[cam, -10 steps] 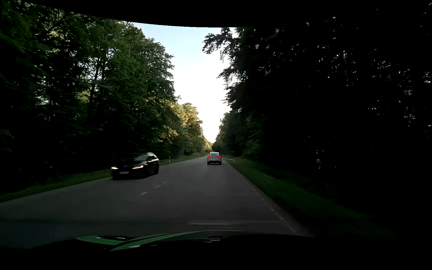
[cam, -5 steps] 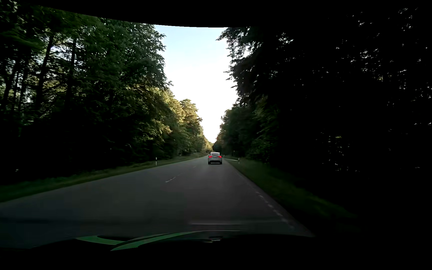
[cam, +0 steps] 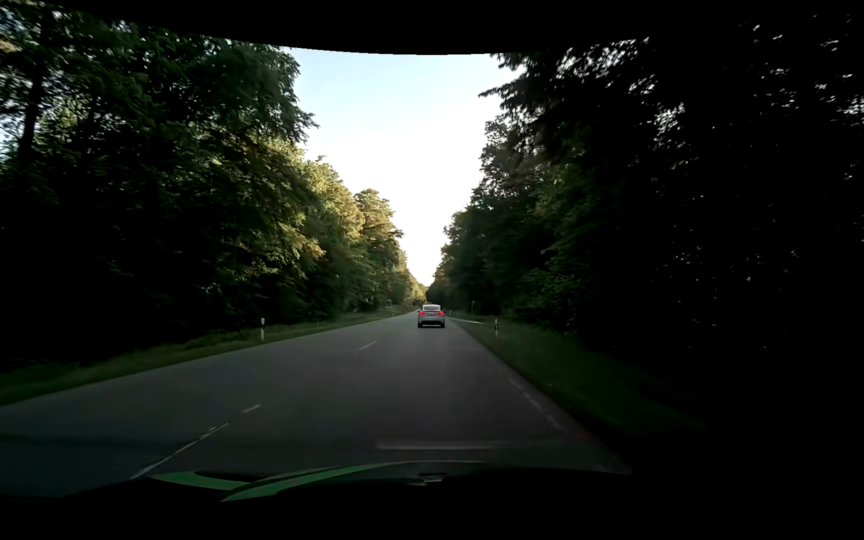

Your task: Follow the waypoints while adhering to traffic rules and regulations

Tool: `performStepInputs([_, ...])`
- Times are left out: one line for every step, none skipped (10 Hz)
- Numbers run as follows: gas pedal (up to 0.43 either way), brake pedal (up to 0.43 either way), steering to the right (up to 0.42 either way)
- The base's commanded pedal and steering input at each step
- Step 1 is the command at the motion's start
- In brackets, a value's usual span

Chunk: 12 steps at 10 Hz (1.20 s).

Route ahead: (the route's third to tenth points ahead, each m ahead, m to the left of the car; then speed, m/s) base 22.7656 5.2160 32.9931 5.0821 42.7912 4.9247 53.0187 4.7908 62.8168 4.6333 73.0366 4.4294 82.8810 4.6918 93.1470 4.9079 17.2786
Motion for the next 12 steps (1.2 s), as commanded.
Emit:
performStepInputs([0.197, 0.000, 0.001])
performStepInputs([0.197, 0.000, 0.001])
performStepInputs([0.197, 0.000, 0.001])
performStepInputs([0.197, 0.000, 0.000])
performStepInputs([0.197, 0.000, 0.000])
performStepInputs([0.197, 0.000, 0.000])
performStepInputs([0.197, 0.000, 0.000])
performStepInputs([0.197, 0.000, 0.000])
performStepInputs([0.197, 0.000, 0.000])
performStepInputs([0.197, 0.000, 0.000])
performStepInputs([0.197, 0.000, 0.000])
performStepInputs([0.189, 0.000, 0.000])
